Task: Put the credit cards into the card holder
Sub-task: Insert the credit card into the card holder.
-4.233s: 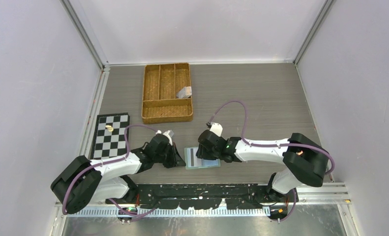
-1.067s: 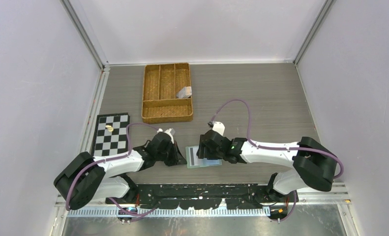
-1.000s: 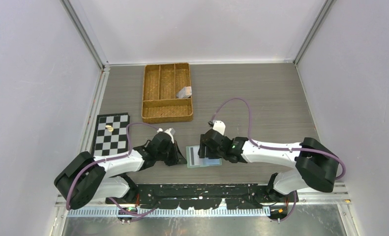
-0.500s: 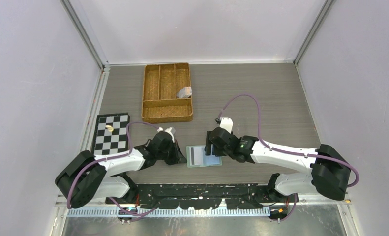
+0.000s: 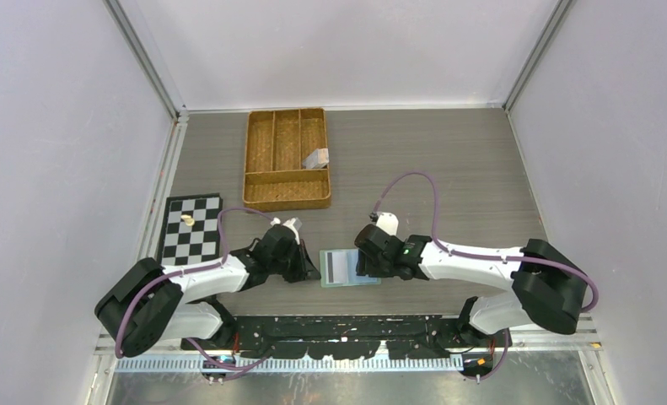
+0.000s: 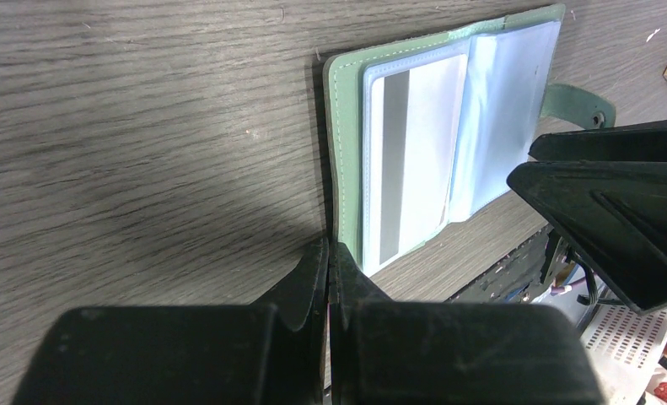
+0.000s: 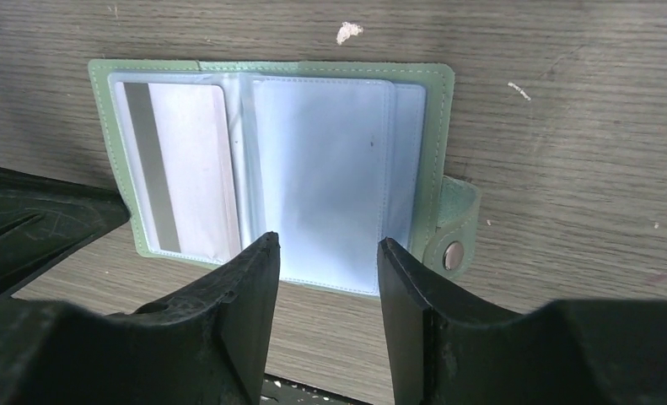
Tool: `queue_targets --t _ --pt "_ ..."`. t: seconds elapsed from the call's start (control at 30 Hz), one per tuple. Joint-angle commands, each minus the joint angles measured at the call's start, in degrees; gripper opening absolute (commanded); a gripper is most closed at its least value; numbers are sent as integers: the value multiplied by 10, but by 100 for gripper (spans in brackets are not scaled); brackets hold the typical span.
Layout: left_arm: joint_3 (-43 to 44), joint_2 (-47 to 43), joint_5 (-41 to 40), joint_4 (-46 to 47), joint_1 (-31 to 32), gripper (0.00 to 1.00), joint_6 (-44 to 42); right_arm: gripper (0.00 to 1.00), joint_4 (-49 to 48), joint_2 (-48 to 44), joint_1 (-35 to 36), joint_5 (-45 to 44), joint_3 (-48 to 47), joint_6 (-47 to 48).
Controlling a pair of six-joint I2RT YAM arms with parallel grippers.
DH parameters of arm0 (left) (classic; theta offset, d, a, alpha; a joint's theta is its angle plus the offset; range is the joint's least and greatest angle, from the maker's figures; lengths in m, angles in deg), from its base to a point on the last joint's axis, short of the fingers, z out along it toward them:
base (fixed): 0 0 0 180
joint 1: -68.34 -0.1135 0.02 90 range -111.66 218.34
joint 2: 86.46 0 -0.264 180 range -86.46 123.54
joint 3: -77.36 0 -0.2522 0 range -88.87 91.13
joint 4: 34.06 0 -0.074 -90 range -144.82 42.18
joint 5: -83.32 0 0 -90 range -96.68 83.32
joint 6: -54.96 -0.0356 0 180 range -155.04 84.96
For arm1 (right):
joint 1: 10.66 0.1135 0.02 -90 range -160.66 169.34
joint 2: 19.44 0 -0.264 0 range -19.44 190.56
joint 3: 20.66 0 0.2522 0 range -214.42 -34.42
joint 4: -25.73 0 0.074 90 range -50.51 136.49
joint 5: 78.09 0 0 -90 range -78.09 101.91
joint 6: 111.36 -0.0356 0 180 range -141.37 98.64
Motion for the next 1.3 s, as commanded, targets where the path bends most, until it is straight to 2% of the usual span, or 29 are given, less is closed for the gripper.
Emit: queue_targets --t 0.0,0.33,0.77,1.27 --pt "10 5 -11 -7 3 0 -11 51 -4 13 0 -1 0 -20" --pt "10 12 -11 -4 3 0 -11 50 -24 39 0 14 3 -24" --pt "12 21 -5 3 3 0 -12 48 -114 55 0 56 13 -42" --pt "10 28 -1 11 3 0 -12 48 -182 35 0 92 12 -38"
